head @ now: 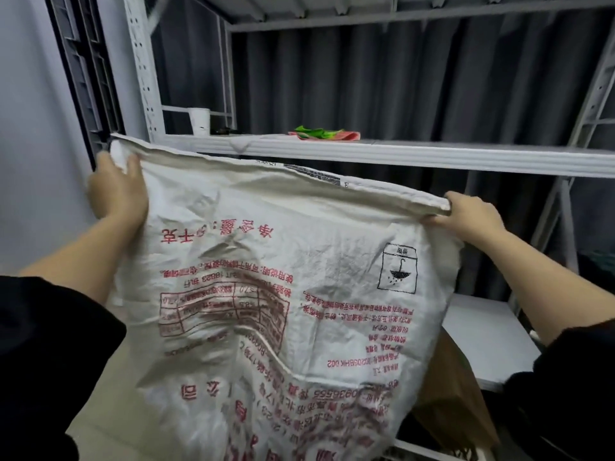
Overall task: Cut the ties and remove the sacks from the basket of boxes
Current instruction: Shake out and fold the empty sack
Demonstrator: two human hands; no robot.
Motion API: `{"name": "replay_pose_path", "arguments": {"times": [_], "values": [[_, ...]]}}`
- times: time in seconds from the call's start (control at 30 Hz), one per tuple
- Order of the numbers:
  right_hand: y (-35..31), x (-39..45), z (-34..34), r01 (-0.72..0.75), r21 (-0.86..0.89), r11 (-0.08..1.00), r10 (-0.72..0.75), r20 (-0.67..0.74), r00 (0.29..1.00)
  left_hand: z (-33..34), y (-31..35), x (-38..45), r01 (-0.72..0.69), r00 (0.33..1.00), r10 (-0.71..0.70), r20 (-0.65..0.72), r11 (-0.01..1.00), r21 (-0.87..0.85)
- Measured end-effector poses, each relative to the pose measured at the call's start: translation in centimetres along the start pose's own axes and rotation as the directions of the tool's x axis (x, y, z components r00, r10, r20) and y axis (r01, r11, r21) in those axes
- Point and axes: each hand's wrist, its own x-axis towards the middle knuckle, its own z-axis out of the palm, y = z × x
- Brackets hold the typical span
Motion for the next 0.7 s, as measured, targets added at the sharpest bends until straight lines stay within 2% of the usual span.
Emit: {"name": "replay_pose_path", "arguments": {"times": [0.07, 0.17, 0.27, 0.33, 0.37, 0.4, 0.43, 0.47, 0.5, 0.53, 0.57, 0.6, 0.63, 0.67, 0.7], "values": [[0.2, 0.4, 0.7, -0.153, 0.146, 0.977, 0.155, -0.006, 0.988, 0.2, -0.1, -0.4, 0.019, 0.999, -0.018, 0.049, 1.000, -0.018], [0.9, 0.4, 1.1, -0.323, 0.400, 0.858, 0.385, -0.082, 0.919, 0.3, -0.6, -0.6, -0.011, 0.996, 0.012, 0.083, 1.000, -0.020], [1.3, 0.0, 1.5, -0.329, 0.390, 0.860, 0.413, -0.154, 0.898, -0.1, -1.1, -0.3, -0.076, 0.995, 0.074, 0.067, 0.996, 0.036], [1.5, -0.1, 1.9, -0.307, 0.407, 0.860, 0.398, -0.161, 0.903, -0.1, -1.2, -0.2, -0.057, 0.995, 0.055, 0.078, 0.998, 0.026], [1.5, -0.1, 1.9, -0.299, 0.478, 0.826, 0.422, -0.171, 0.891, -0.1, -1.1, -0.2, -0.029, 0.996, 0.028, 0.086, 1.000, 0.009], [1.6, 0.0, 1.9, -0.298, 0.603, 0.740, 0.480, -0.164, 0.862, 0.0, -1.1, -0.1, 0.005, 0.997, -0.003, 0.079, 1.000, -0.021], [1.6, 0.0, 2.0, -0.279, 0.775, 0.567, 0.548, -0.101, 0.830, 0.0, -0.9, -0.1, 0.060, 0.996, -0.056, 0.069, 0.996, -0.067], [1.8, -0.1, 2.2, -0.266, 0.913, 0.311, 0.576, 0.041, 0.817, 0.1, -0.7, 0.2, 0.108, 0.993, -0.102, 0.051, 0.986, -0.124], [2.1, -0.6, 2.6, -0.297, 0.952, 0.070, 0.506, 0.223, 0.833, 0.1, -0.4, 0.4, 0.162, 0.987, -0.158, 0.039, 0.971, -0.178], [2.4, -1.4, 3.3, -0.410, 0.912, -0.014, 0.354, 0.389, 0.851, 0.2, -0.1, 0.6, 0.207, 0.978, -0.205, 0.035, 0.952, -0.226], [2.4, -2.6, 3.9, -0.548, 0.835, 0.052, 0.170, 0.534, 0.829, 0.1, 0.5, 0.6, 0.257, 0.965, -0.259, 0.029, 0.930, -0.263], [2.2, -3.8, 5.0, -0.648, 0.738, 0.190, 0.003, 0.659, 0.752, 0.2, 0.6, 0.7, 0.303, 0.951, -0.304, 0.047, 0.899, -0.317], [2.0, -5.2, 6.3, -0.686, 0.651, 0.325, -0.102, 0.745, 0.659, 0.2, 0.8, 0.8, 0.352, 0.933, -0.355, 0.063, 0.862, -0.365], [1.6, -6.5, 7.7, -0.711, 0.588, 0.387, -0.184, 0.804, 0.565, 0.1, 0.9, 0.9, 0.375, 0.922, -0.383, 0.060, 0.845, -0.382], [1.4, -7.6, 9.7, -0.738, 0.534, 0.412, -0.172, 0.841, 0.512, -0.4, 1.2, 0.6, 0.425, 0.901, -0.424, 0.088, 0.824, -0.375]]}}
